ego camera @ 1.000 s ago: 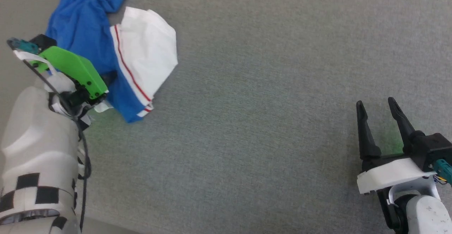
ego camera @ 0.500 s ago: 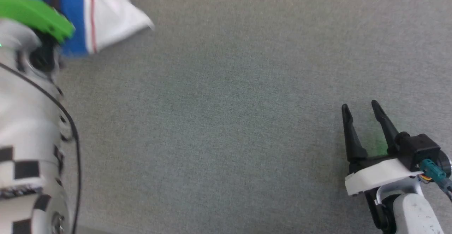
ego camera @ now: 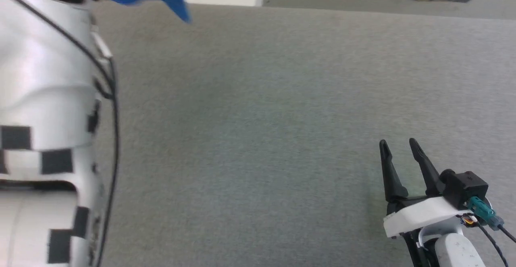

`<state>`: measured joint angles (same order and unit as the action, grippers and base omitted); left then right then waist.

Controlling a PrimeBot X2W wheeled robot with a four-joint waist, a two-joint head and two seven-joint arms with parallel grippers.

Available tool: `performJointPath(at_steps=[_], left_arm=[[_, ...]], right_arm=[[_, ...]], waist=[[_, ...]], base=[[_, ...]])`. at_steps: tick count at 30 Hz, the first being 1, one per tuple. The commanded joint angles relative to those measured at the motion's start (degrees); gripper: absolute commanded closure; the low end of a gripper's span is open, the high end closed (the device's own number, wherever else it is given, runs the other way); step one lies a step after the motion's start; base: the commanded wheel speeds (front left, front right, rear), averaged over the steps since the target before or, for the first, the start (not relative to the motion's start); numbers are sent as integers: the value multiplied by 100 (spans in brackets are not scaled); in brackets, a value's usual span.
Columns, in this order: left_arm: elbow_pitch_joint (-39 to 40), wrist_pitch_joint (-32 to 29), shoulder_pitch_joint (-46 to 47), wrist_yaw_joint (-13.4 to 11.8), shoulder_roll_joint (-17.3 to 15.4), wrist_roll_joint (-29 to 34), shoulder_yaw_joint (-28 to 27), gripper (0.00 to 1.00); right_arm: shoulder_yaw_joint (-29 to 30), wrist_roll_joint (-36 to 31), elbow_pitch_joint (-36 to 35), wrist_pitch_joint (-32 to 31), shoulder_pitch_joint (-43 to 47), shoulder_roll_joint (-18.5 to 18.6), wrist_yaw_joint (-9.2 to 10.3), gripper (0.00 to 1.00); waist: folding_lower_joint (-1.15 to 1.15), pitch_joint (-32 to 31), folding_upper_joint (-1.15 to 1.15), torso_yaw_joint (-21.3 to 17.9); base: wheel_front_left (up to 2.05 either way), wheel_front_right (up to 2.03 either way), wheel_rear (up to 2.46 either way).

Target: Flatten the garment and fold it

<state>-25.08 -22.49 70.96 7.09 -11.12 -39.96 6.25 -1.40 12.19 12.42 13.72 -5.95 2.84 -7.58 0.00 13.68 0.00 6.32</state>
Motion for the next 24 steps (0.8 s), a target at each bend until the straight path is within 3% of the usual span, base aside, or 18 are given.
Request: performJointPath(at_steps=[1,8,13,18,19,20,24], left_arm=[[62,-229,-287,34,147,-123,132,100],[218,-836,-1914,-44,504,-177,833,100],[-201,-1015,-3217,-102,523,179,1522,100],[-592,-1068,-3964,-185,611,137,1767,100],[-556,-974,-3999,-179,634,76,1729,81],[-502,-877,-4001,-174,649,17,1674,0],[-109,-355,-3877,-188,634,-171,1305,0]], right_arm=[[49,39,42,59,31,4,9,0],[277,64,146,111,109,4,9,0],[313,112,172,123,187,4,9,0],[338,135,145,126,220,4,9,0],[352,138,131,126,228,4,9,0],[353,137,125,126,238,4,9,0],[349,131,126,127,299,4,9,0]], waist=[[0,-464,0,-632],[0,-497,0,-1083],[0,-503,0,-1305],[0,-492,0,-1334],[0,-500,0,-1302],[0,-513,0,-1274],[0,-621,0,-1099]], base=[[0,0,0],[0,0,0],[0,0,0],[0,0,0],[0,0,0],[0,0,0],[0,0,0]])
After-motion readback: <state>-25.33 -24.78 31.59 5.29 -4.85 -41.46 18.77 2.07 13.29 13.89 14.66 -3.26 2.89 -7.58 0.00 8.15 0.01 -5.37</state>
